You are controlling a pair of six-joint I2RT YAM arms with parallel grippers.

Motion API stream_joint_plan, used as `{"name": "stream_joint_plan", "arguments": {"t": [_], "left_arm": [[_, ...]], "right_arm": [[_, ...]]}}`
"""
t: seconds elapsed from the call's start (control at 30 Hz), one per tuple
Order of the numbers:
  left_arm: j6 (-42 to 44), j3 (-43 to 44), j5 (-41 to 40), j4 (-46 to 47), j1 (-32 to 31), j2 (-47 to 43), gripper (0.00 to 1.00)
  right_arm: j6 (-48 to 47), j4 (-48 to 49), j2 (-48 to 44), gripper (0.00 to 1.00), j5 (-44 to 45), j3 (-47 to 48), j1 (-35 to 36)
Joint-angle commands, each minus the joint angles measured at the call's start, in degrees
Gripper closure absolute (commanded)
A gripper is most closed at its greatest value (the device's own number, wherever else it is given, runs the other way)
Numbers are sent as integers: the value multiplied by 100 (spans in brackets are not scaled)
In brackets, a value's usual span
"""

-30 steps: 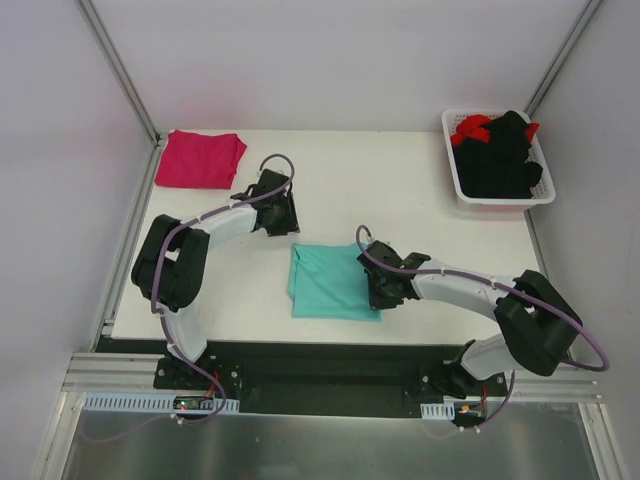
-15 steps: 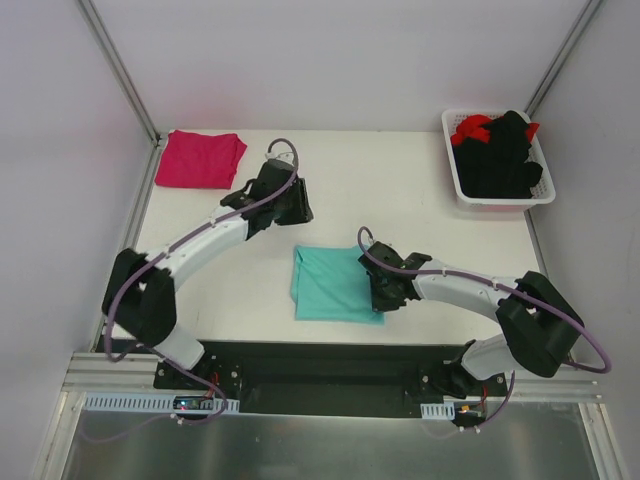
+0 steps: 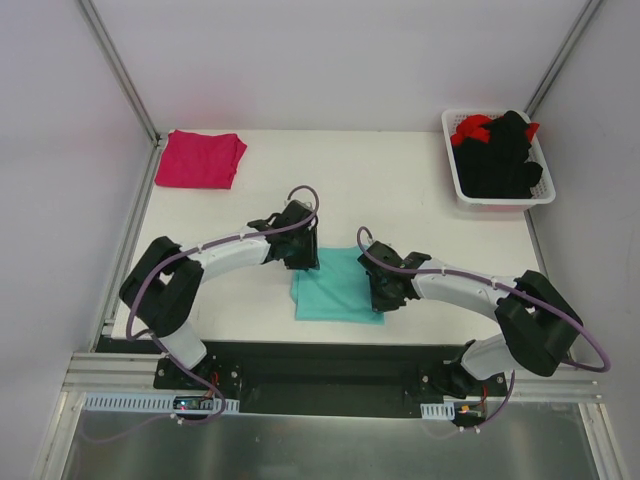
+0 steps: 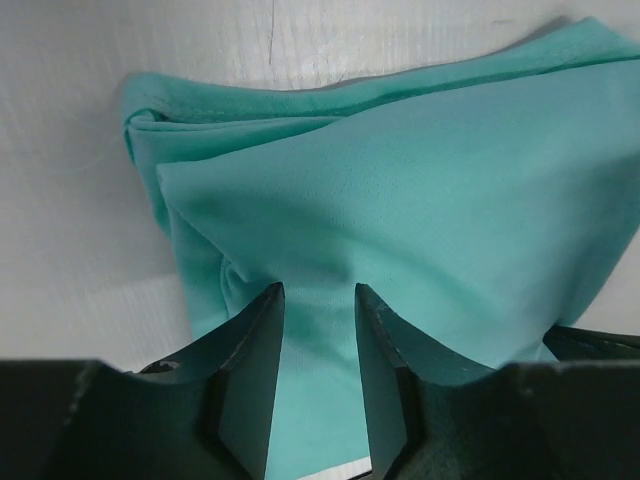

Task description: Fold and stack the t-shirts

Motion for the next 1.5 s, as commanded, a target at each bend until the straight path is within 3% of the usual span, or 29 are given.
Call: {"name": "stream_joint_plan", "arguments": {"t": [0.0, 0.27, 0.97, 1.2, 1.47], "left_arm": [[-247, 123, 218, 350, -162, 234, 66], [-28, 185, -247, 403, -171, 498, 66], [790, 589, -222, 394, 1129, 806, 67], [834, 1476, -264, -202, 1086, 307, 66], [694, 1829, -310, -739, 875, -406, 65]], "right_arm": [[-26, -346, 73, 99, 99, 79, -15], [-88, -443, 3, 99, 143, 97, -15], [-140, -425, 82, 99, 134, 35, -15], [-132, -469, 21, 99, 125, 70, -15], [-149, -451, -6, 99, 99, 70, -24]]}}
